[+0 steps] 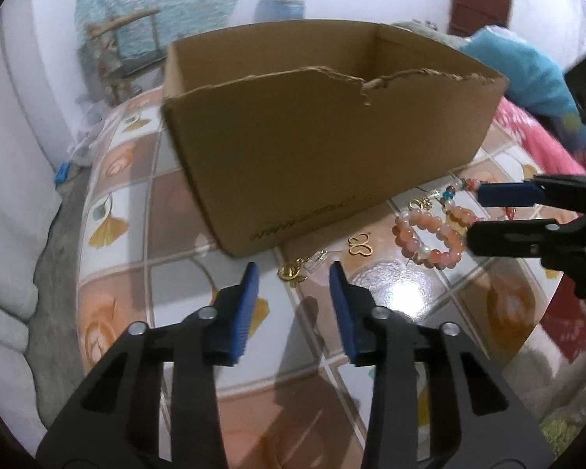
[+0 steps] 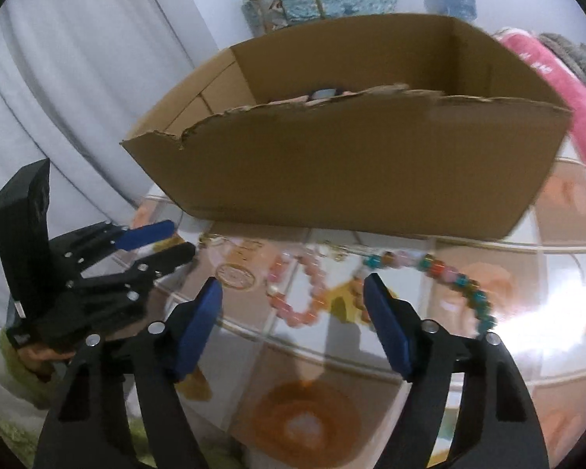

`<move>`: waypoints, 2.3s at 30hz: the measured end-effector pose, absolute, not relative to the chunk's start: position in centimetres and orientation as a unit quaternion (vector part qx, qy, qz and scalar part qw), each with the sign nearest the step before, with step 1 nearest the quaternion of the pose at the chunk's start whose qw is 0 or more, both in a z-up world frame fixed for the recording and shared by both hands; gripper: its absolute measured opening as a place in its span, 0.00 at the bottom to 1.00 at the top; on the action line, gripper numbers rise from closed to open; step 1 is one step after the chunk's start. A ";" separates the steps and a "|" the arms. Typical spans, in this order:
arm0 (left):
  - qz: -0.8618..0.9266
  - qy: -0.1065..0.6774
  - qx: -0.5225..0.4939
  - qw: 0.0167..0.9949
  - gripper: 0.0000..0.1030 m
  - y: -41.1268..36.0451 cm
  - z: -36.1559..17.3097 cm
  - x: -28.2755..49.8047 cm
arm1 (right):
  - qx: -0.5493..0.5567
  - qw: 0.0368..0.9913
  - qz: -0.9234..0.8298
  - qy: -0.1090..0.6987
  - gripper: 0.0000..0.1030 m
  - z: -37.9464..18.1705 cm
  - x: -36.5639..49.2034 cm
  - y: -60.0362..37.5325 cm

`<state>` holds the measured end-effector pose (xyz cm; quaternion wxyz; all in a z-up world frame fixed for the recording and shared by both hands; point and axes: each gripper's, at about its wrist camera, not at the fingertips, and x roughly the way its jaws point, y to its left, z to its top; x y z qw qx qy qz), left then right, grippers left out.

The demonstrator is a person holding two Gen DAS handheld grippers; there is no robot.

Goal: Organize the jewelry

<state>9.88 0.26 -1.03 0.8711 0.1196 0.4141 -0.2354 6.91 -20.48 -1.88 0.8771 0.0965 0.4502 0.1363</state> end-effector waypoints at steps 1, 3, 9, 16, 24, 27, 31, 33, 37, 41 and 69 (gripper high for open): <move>-0.241 0.413 0.126 0.869 0.26 0.1 -1.0 10.1 | 0.094 0.877 0.138 0.451 0.63 -1.9 7.0 -20.0; -0.243 0.413 0.133 0.867 0.19 -0.1 -1.1 10.3 | 0.092 0.876 0.144 0.452 0.60 -2.0 7.3 -19.6; -0.253 0.418 0.146 0.860 0.05 -0.4 -1.4 10.8 | 0.091 0.870 0.153 0.459 0.60 -2.4 7.8 -18.3; -0.260 0.430 0.151 0.851 0.00 -0.3 -1.9 11.1 | 0.093 0.869 0.153 0.462 0.60 -2.1 8.7 -18.7; -0.275 0.434 0.142 0.846 0.00 0.1 -1.7 10.3 | 0.094 0.866 0.158 0.465 0.60 -2.1 9.2 -18.6; -0.267 0.428 0.136 0.853 0.00 0.3 -1.2 10.4 | 0.093 0.865 0.161 0.466 0.60 -2.2 9.6 -18.3; -0.262 0.435 0.131 0.851 0.04 0.4 -1.5 11.2 | 0.092 0.864 0.164 0.467 0.60 -2.3 9.7 -17.8; -0.257 0.440 0.137 0.849 0.08 0.3 -1.8 11.4 | 0.090 0.864 0.165 0.466 0.60 -2.3 9.7 -17.8; -0.256 0.446 0.131 0.847 0.21 0.4 -1.9 11.7 | 0.091 0.865 0.165 0.466 0.60 -2.3 9.7 -17.8; -0.252 0.454 0.125 0.845 0.22 0.5 -2.3 12.0 | 0.094 0.865 0.165 0.466 0.60 -2.4 9.7 -17.9; -0.276 0.452 0.086 0.844 0.00 2.0 -1.7 11.6 | 0.093 0.865 0.165 0.465 0.60 -2.6 9.4 -18.2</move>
